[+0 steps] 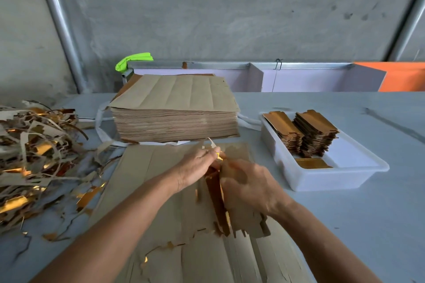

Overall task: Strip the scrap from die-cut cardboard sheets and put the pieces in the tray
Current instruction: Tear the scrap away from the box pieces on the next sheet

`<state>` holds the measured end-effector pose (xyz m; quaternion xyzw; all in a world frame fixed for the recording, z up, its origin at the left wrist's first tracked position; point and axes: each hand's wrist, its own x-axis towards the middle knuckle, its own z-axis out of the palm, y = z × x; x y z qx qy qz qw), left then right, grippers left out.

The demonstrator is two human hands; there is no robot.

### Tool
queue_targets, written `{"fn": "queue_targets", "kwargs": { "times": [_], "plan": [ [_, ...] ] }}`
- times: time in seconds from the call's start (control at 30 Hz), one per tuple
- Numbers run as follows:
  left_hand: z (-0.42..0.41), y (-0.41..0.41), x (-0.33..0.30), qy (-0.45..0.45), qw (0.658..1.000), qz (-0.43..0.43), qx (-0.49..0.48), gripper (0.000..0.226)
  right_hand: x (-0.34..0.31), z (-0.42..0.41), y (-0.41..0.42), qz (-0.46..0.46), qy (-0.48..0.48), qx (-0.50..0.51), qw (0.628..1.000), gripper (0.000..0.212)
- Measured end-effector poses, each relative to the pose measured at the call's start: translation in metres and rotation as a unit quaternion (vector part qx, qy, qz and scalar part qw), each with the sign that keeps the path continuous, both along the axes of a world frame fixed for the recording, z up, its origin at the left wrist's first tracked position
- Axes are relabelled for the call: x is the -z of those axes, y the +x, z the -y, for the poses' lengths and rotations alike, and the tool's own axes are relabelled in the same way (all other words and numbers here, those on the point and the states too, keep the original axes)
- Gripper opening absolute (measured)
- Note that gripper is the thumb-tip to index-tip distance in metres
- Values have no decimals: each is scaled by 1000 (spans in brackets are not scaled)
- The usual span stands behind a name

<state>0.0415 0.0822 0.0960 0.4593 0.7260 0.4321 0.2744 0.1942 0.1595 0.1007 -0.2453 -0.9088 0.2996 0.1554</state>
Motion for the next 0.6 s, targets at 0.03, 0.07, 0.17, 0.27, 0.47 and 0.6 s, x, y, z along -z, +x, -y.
{"fn": "queue_targets", "kwargs": {
  "times": [0.03, 0.07, 0.17, 0.27, 0.47, 0.6],
  "plan": [
    [-1, 0, 1, -11, 1000, -5, -5, 44, 2, 1, -3, 26, 33, -1, 999, 38],
    [-2, 1, 1, -14, 1000, 5, -3, 45, 5, 3, -5, 54, 75, 2, 996, 44],
    [-2, 8, -2, 3, 998, 63, 17, 43, 14, 7, -12, 93, 130, 27, 987, 56],
    [-2, 11, -2, 28, 995, 96, 21, 36, 21, 10, -15, 67, 102, 28, 992, 59],
    [-1, 8, 0, 57, 975, 215, -4, 41, 24, 10, -15, 10, 79, 20, 997, 20],
    [4, 8, 2, 50, 973, 222, 41, 42, 29, 8, -17, -62, 58, 82, 993, 20]
  ]
}}
